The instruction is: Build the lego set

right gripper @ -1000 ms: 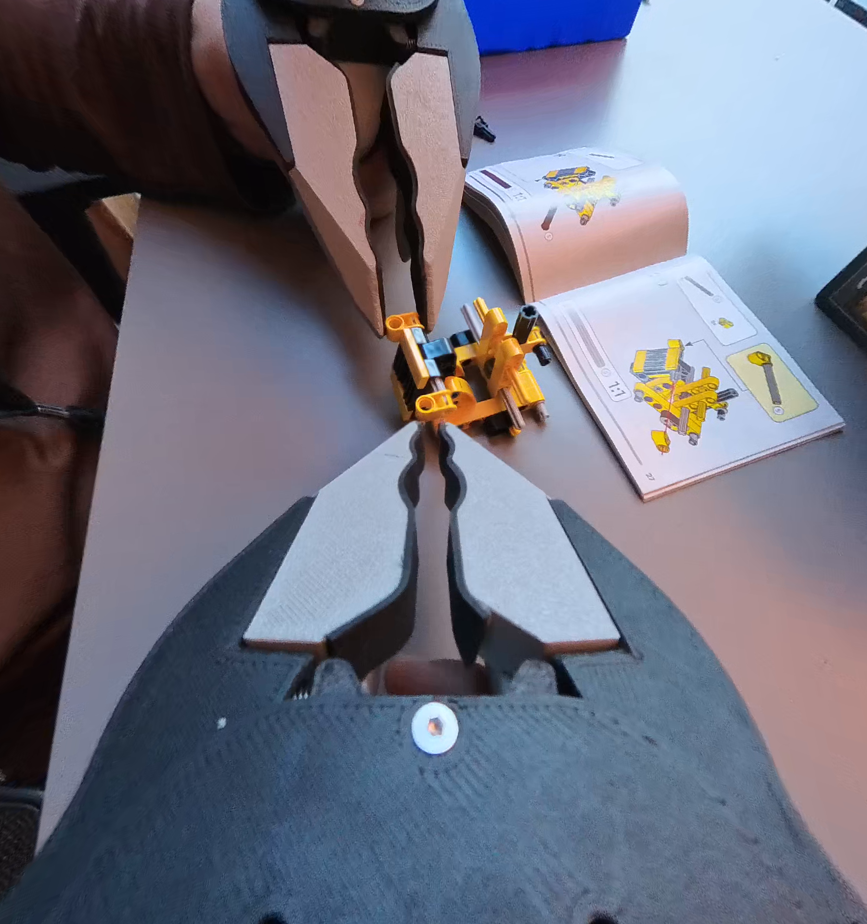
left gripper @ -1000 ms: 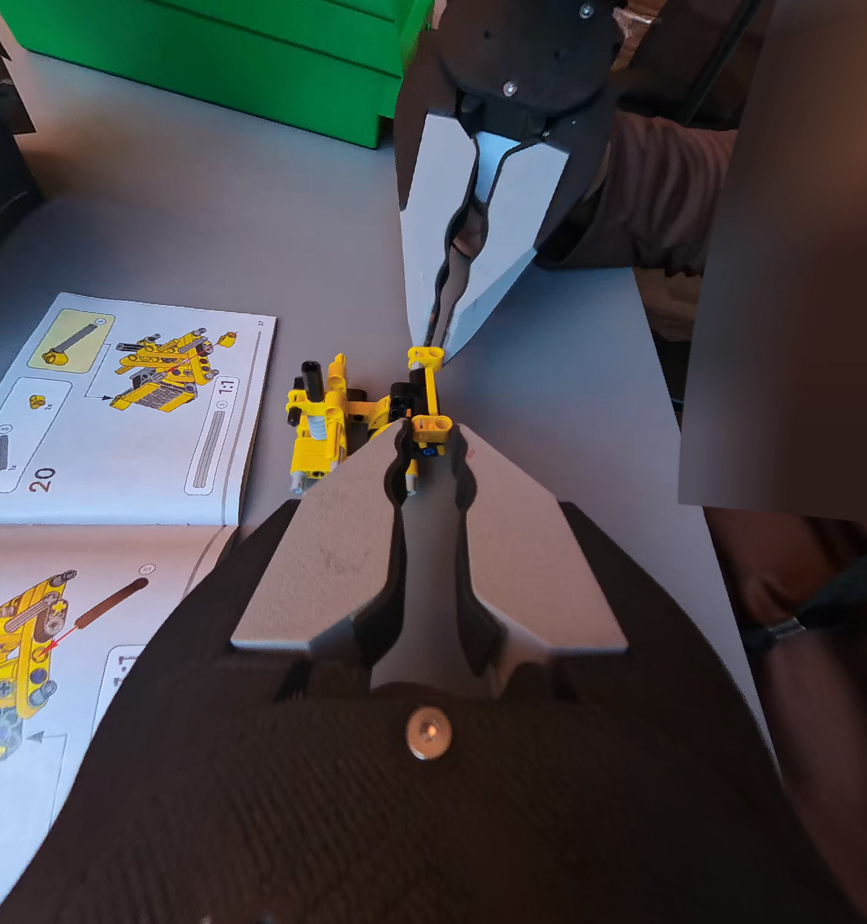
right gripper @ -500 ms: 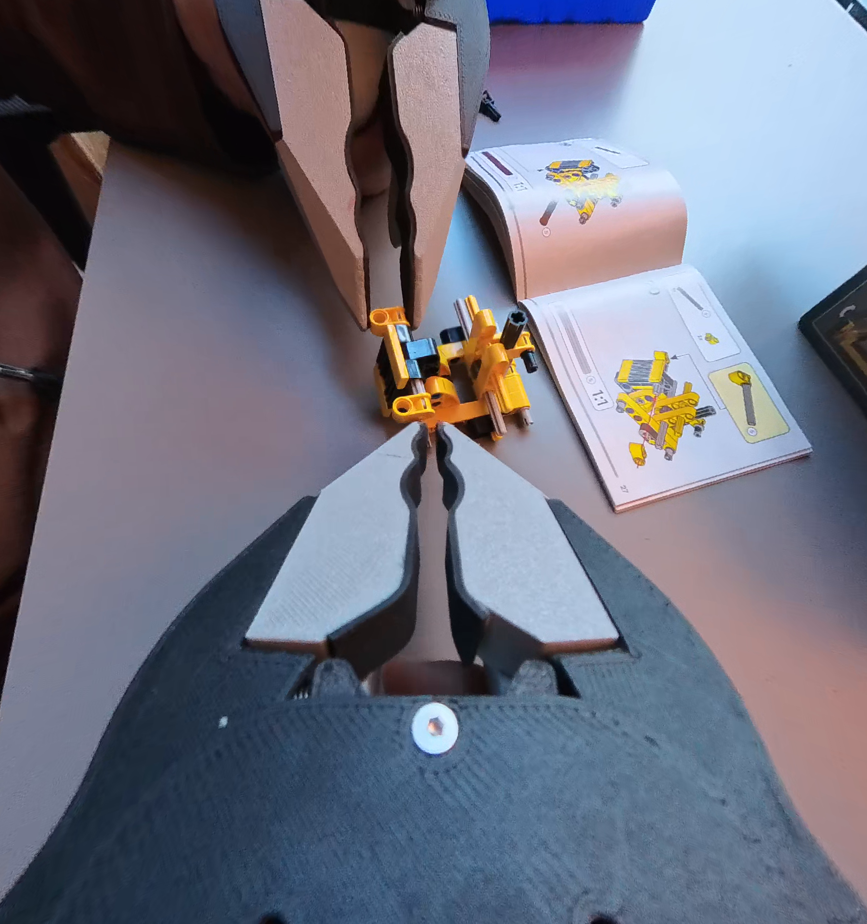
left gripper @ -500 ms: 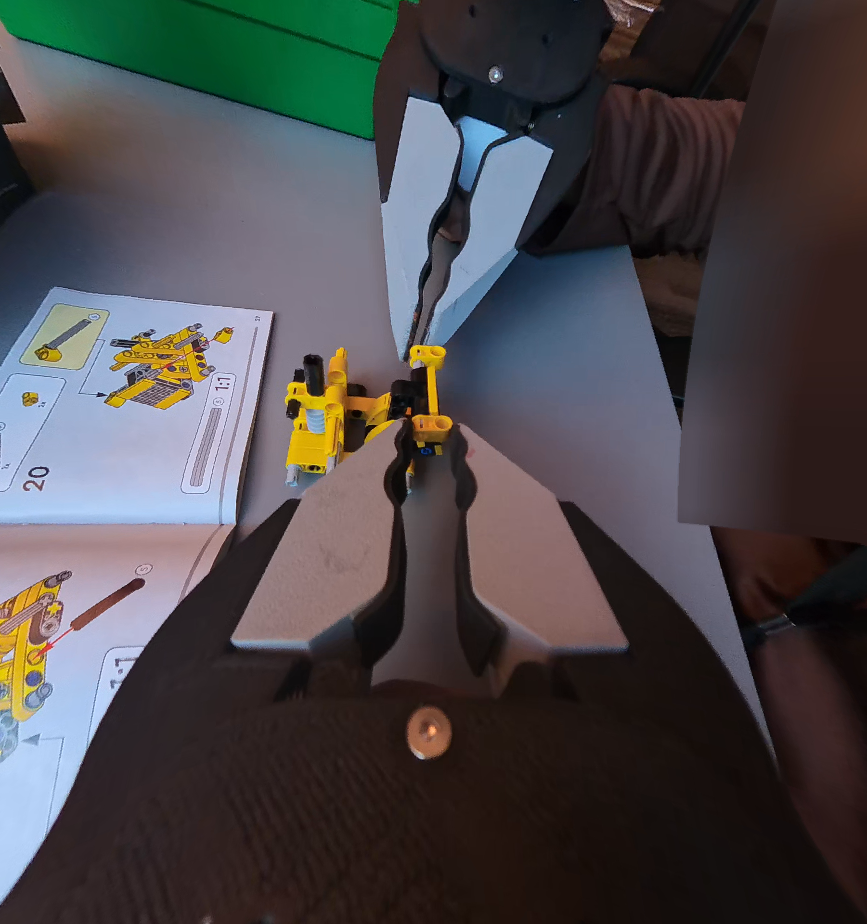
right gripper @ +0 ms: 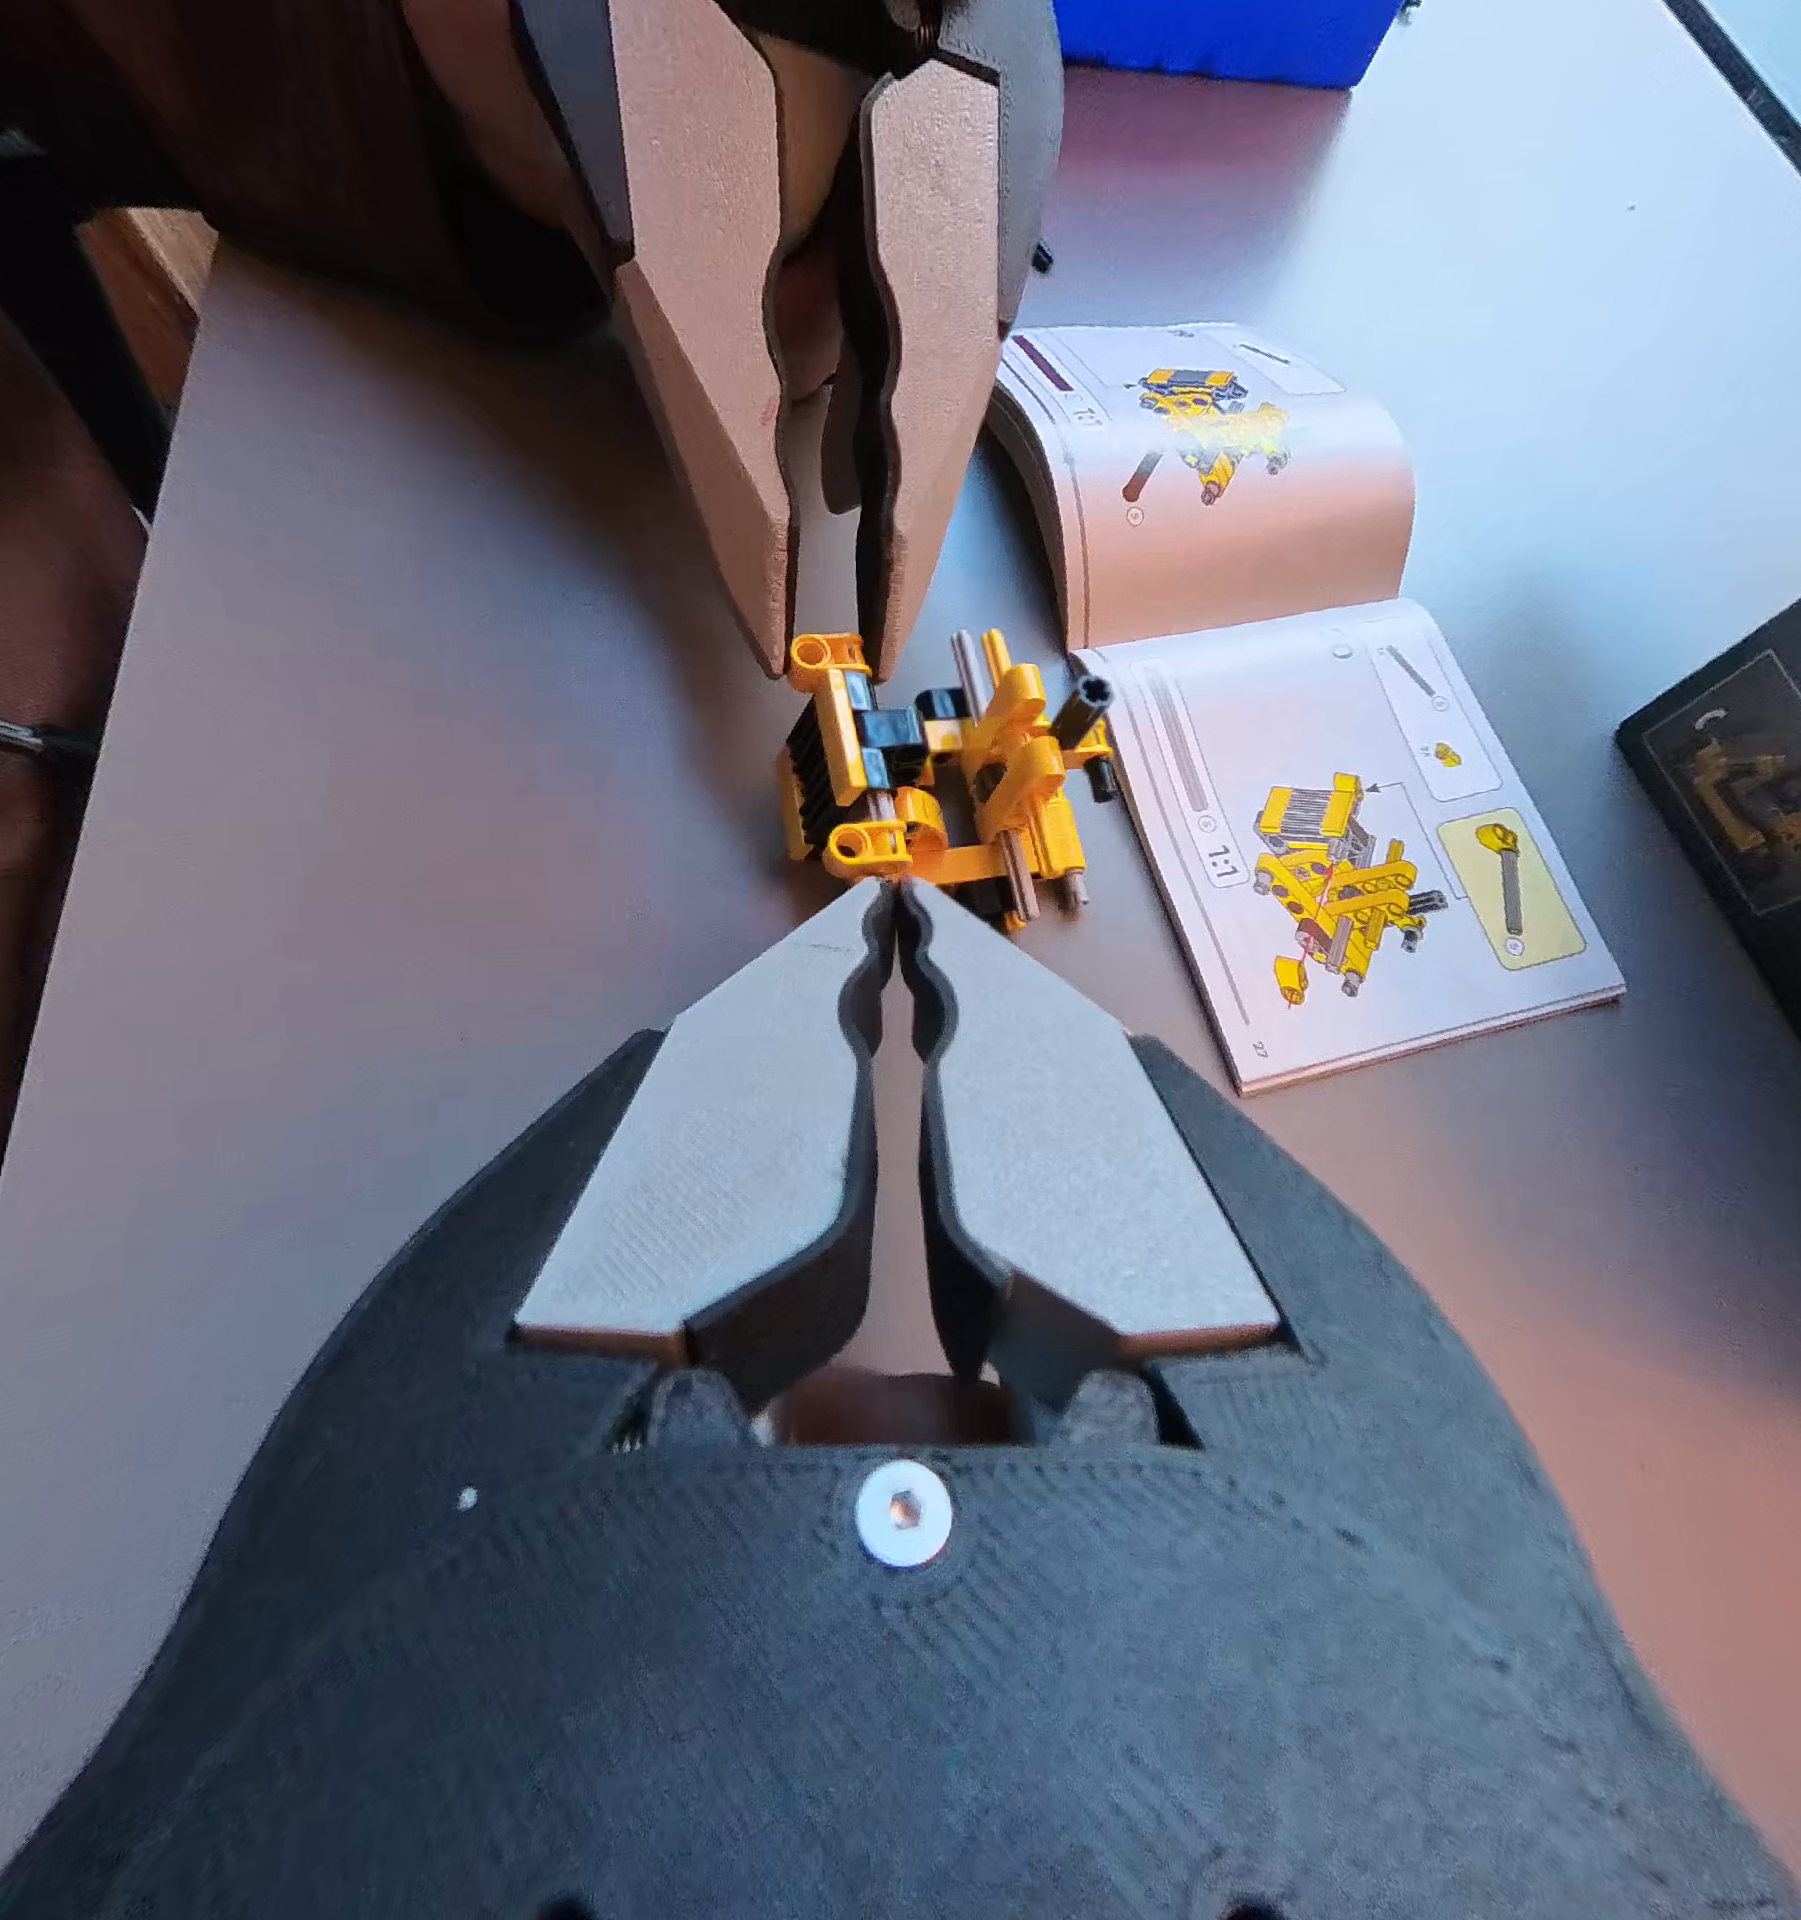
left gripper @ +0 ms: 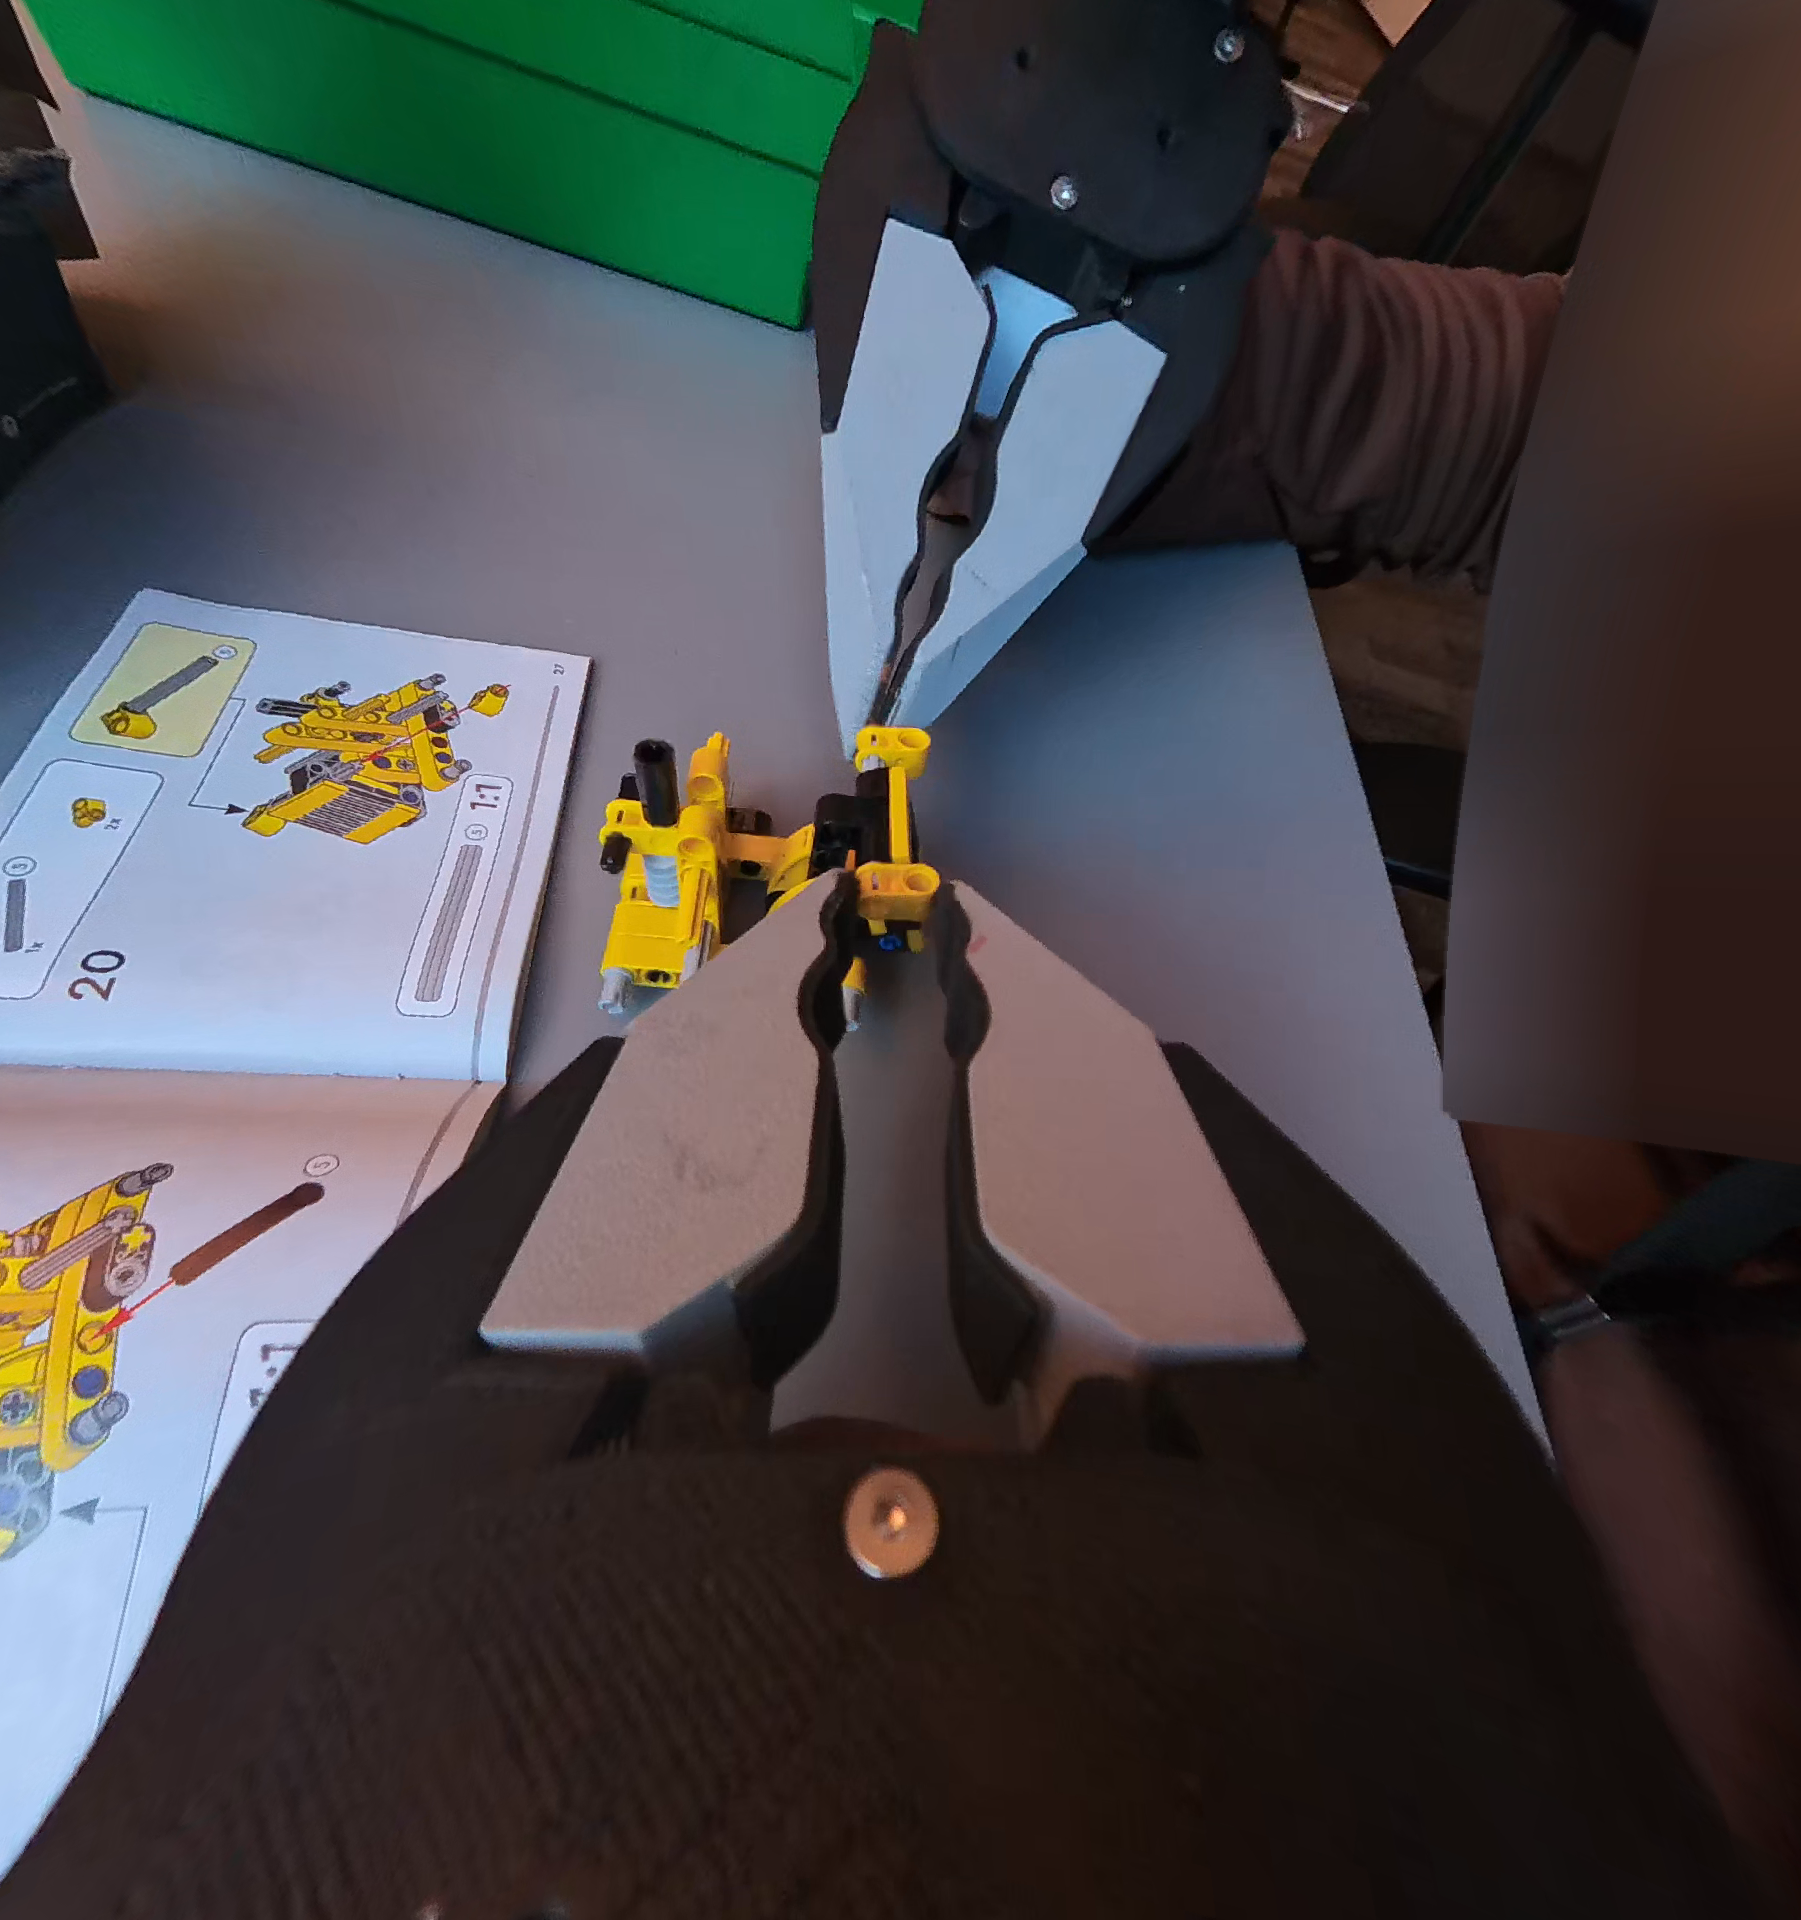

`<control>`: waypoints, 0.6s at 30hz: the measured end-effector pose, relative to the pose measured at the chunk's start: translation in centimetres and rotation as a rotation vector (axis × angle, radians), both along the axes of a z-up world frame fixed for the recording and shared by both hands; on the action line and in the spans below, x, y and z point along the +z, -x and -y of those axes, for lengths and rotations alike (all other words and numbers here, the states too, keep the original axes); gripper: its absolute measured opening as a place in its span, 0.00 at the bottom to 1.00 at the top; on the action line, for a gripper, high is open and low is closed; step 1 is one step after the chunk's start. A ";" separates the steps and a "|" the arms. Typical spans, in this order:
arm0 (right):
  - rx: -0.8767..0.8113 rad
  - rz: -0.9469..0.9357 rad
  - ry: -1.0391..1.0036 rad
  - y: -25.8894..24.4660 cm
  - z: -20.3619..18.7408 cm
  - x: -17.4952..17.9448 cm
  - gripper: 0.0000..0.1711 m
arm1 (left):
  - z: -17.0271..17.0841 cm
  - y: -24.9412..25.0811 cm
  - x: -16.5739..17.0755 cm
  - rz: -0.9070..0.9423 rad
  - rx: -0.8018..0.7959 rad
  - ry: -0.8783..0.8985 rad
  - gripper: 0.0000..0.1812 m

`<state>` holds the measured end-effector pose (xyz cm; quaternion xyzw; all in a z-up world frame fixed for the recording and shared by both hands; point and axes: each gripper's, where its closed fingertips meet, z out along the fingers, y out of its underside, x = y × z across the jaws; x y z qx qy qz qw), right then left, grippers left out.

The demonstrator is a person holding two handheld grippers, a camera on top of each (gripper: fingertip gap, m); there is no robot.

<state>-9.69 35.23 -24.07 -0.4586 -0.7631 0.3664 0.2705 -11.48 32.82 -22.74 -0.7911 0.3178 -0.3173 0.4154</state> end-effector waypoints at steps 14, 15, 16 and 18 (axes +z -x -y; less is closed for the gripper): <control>0.089 0.113 -0.210 0.3 0.0 -0.9 0.00 | 0.0 0.1 0.0 0.043 -0.016 0.052 0.06; 0.090 0.117 -0.223 0.4 0.0 -0.9 0.00 | 0.1 0.2 -0.1 0.035 -0.020 0.050 0.06; 0.089 0.120 -0.234 0.5 0.0 -0.8 0.00 | 0.1 0.3 -0.2 0.020 -0.023 0.048 0.06; 0.093 0.125 -0.264 0.6 0.0 -0.7 0.00 | 0.2 0.5 -0.7 -0.016 -0.040 0.052 0.06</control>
